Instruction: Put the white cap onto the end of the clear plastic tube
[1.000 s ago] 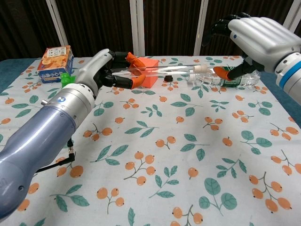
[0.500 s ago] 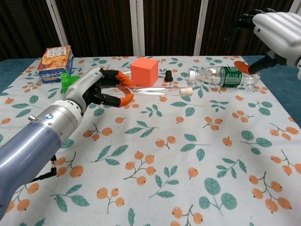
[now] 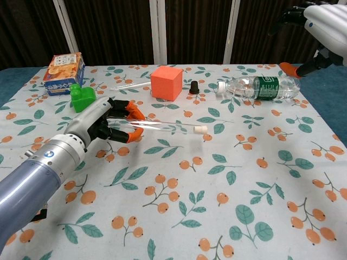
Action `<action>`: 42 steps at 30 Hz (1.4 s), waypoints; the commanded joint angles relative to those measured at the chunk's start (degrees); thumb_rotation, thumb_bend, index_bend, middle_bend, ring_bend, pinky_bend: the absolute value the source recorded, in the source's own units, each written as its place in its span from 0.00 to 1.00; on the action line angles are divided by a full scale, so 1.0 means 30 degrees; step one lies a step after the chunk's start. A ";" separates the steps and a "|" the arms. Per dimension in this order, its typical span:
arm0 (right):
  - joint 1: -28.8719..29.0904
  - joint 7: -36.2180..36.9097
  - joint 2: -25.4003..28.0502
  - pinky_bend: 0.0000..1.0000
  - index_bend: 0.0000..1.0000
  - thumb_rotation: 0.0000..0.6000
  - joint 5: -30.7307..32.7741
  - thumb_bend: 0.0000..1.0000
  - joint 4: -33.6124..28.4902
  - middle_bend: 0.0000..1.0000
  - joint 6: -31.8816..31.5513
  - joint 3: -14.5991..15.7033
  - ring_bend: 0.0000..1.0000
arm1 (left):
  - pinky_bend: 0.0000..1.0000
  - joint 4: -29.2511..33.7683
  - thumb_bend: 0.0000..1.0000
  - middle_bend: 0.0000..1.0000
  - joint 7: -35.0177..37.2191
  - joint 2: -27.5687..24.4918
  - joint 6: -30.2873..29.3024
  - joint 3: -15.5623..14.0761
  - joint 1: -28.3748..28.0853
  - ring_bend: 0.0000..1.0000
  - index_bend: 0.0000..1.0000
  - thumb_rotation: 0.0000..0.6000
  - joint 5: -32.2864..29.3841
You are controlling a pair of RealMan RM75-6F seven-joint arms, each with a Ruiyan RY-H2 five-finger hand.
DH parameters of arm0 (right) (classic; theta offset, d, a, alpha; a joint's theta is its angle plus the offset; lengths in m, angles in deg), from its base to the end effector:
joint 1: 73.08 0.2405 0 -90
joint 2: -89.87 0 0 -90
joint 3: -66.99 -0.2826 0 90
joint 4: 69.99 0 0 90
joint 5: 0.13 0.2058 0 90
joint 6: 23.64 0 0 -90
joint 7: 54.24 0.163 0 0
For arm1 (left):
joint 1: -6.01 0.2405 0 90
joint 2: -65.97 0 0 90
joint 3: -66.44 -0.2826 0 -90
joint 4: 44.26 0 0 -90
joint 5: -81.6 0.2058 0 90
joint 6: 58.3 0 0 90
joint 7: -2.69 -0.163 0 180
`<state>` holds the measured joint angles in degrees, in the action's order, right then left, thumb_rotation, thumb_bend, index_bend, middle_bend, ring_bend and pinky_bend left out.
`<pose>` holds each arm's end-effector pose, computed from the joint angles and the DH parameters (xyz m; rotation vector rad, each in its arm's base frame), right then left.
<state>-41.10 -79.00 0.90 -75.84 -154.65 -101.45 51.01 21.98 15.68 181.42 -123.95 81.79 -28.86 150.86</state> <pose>-0.1817 -0.3649 0.0628 1.4642 -0.6247 1.1155 -0.1505 0.3419 -0.1148 -1.3148 -1.5750 -1.4379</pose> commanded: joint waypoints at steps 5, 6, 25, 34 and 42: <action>-0.0139 -0.0027 0.0091 0.07 0.28 1.00 0.0083 0.41 -0.0281 0.16 -0.0057 0.0093 0.06 | 0.00 -0.0067 0.82 0.52 -0.0091 -0.0259 0.0080 -0.0355 0.0424 0.08 0.58 1.00 0.0182; -0.0166 -0.0033 0.0099 0.07 0.28 1.00 0.0077 0.41 -0.0312 0.16 -0.0076 0.0124 0.06 | 0.00 -0.0043 0.82 0.52 -0.0101 -0.0303 0.0060 -0.0381 0.0479 0.08 0.58 1.00 0.0212; -0.0822 -0.0124 0.0455 0.07 0.28 1.00 0.0019 0.41 -0.1377 0.16 -0.0608 0.0515 0.06 | 0.00 0.1130 0.63 0.44 -0.0879 -0.1605 0.0210 -0.0804 0.1608 0.08 0.52 1.00 -0.0071; -0.1114 -0.0458 0.0794 0.07 0.28 1.00 -0.0055 0.41 -0.2182 0.16 -0.0794 0.0670 0.06 | 0.00 0.2413 0.41 0.34 -0.1896 -0.2646 0.0074 -0.0814 0.1987 0.05 0.46 1.00 -0.0156; -0.1424 -0.0629 0.1021 0.07 0.28 1.00 -0.0194 0.41 -0.2846 0.15 -0.1095 0.0813 0.06 | 0.00 0.3641 0.37 0.25 -0.3108 -0.3757 0.0008 -0.0750 0.2098 0.02 0.38 1.00 -0.0225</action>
<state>-45.21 -80.80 3.84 -76.36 -162.92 -104.57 53.37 32.00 7.22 170.99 -123.78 79.43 -22.69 150.29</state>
